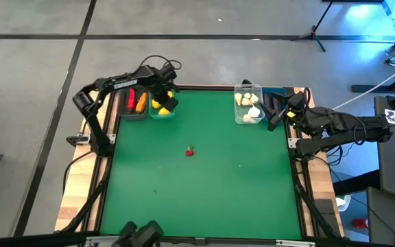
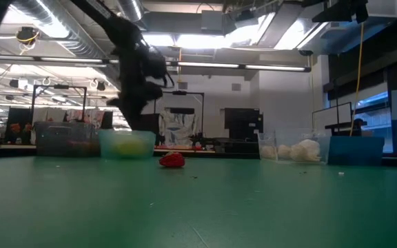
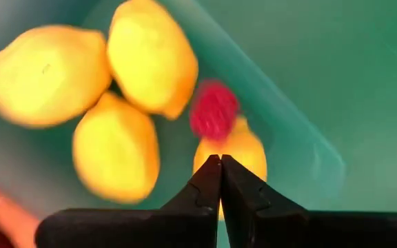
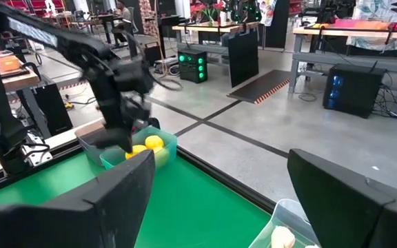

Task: Sort produce into baskets
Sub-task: Put the top red pepper into the black bin

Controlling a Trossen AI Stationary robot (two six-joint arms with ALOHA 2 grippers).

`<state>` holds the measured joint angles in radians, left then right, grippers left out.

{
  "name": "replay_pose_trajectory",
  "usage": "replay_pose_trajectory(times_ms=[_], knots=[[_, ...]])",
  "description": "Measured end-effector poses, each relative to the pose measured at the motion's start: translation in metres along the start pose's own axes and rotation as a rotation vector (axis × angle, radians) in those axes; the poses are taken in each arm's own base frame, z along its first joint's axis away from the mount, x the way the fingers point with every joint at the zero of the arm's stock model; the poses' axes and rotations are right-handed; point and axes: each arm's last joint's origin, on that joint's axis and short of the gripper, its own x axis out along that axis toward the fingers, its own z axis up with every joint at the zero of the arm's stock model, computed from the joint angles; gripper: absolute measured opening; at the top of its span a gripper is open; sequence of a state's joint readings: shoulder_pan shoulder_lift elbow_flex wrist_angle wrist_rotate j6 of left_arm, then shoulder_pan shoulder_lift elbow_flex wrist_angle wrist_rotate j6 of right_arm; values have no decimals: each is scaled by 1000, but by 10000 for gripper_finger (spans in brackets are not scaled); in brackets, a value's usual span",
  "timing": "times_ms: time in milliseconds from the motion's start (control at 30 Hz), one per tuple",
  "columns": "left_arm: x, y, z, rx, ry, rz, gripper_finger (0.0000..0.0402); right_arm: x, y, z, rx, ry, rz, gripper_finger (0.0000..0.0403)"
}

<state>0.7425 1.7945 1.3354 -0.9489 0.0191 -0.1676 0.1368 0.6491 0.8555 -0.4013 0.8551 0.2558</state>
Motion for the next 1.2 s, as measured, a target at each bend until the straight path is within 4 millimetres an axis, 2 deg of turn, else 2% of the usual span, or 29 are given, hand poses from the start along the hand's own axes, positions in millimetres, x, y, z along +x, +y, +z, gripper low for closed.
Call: replay_pose_trajectory(times_ms=[133,333,400,500,667,867,1033,1200], knots=[[-34,6,-16,9,-11,7,2,0,0,-1,-9,7,-2,330],[-88,30,-42,-91,-119,110,4,0,0,-2,-19,14,-3,330],[-100,36,-44,-116,-200,106,5,0,0,-2,-24,13,-3,330],[-107,36,-35,-90,-323,-9,5,0,-1,-2,-37,13,-3,330],[-93,18,-17,162,-381,-73,21,0,0,-2,-38,13,-2,330],[-66,-4,-9,434,-299,-111,101,0,0,-2,-38,13,-1,330],[-44,-3,-6,495,-201,-122,179,0,0,-2,-38,13,-1,330],[-23,8,-3,507,-201,-163,221,0,-1,-2,-44,16,-2,330]])
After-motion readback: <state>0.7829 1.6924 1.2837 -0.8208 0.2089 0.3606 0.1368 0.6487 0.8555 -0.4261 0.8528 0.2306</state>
